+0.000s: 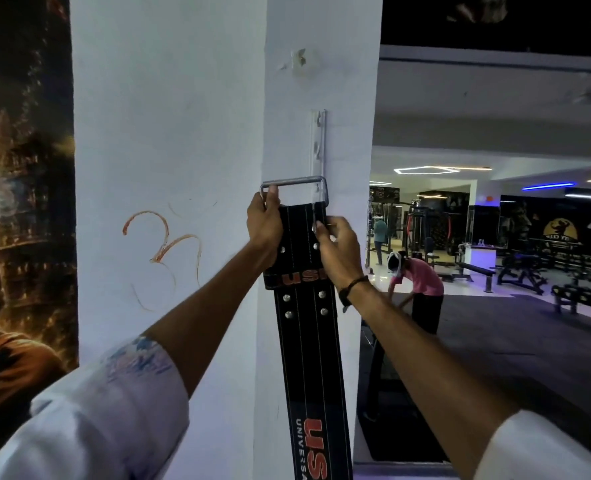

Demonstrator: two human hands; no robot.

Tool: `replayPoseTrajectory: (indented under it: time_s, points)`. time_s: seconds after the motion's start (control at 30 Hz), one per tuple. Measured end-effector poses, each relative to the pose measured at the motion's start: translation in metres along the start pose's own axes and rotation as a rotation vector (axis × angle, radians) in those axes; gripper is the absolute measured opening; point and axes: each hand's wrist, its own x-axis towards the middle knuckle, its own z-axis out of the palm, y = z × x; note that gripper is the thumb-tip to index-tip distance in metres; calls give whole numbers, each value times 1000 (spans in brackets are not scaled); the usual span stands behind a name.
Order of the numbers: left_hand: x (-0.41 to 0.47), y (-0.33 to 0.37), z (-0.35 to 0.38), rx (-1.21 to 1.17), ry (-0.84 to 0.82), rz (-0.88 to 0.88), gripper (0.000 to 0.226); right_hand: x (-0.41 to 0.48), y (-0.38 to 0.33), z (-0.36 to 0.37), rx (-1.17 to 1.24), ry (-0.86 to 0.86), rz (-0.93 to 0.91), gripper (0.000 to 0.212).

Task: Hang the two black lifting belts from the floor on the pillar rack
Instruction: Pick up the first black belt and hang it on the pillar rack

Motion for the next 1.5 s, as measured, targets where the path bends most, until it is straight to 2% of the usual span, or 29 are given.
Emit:
replayPoseTrajectory:
  time_s: [0.07,0.1,0.17,0.23,0.3,0.4,0.47,0.53,0.67,0.8,0.87,1.0,1.17,1.3,1.4,1.5]
  points:
    - [3,-8,1,14,23,-29,32,0,0,0,-10,45,-97,42]
    - [3,-9,0,24,26,-41,32,2,2,-1,-57,40,-165,47]
    - [5,-10,-1,59,5,-55,33,4,6,-3,-154,8,-301,40]
    - [7,-9,-2,93,-36,-63,33,8,11,-3,-196,-38,-341,33]
    - [8,-8,-4,105,-97,-68,31,13,9,-2,-190,-66,-314,26]
    - [-3,-4,-10,-18,-180,-69,20,18,4,2,-181,23,-314,18]
    - [-14,-6,-16,-139,-172,-30,15,18,7,7,-141,95,-294,18]
    - [-21,-14,-21,-169,-142,48,20,16,13,13,-121,129,-275,17]
    - [-21,-36,-30,-35,-132,182,33,16,28,18,-89,139,-244,15]
    - [-20,-70,-31,114,-319,205,46,36,50,9,-73,185,-174,15]
    - [-13,-82,-21,183,-374,217,37,49,62,5,-72,183,-134,18]
    - [15,-95,1,268,-277,334,20,67,80,5,-85,153,-87,19]
    - [42,-104,20,337,-110,287,22,84,91,8,-116,34,-22,25]
    - [50,-116,28,419,-113,240,26,93,103,11,-176,23,53,29]
    - [51,-119,36,420,-105,231,29,97,108,10,-209,60,122,44]
    - [49,-124,41,453,-124,226,28,99,109,5,-277,30,211,47]
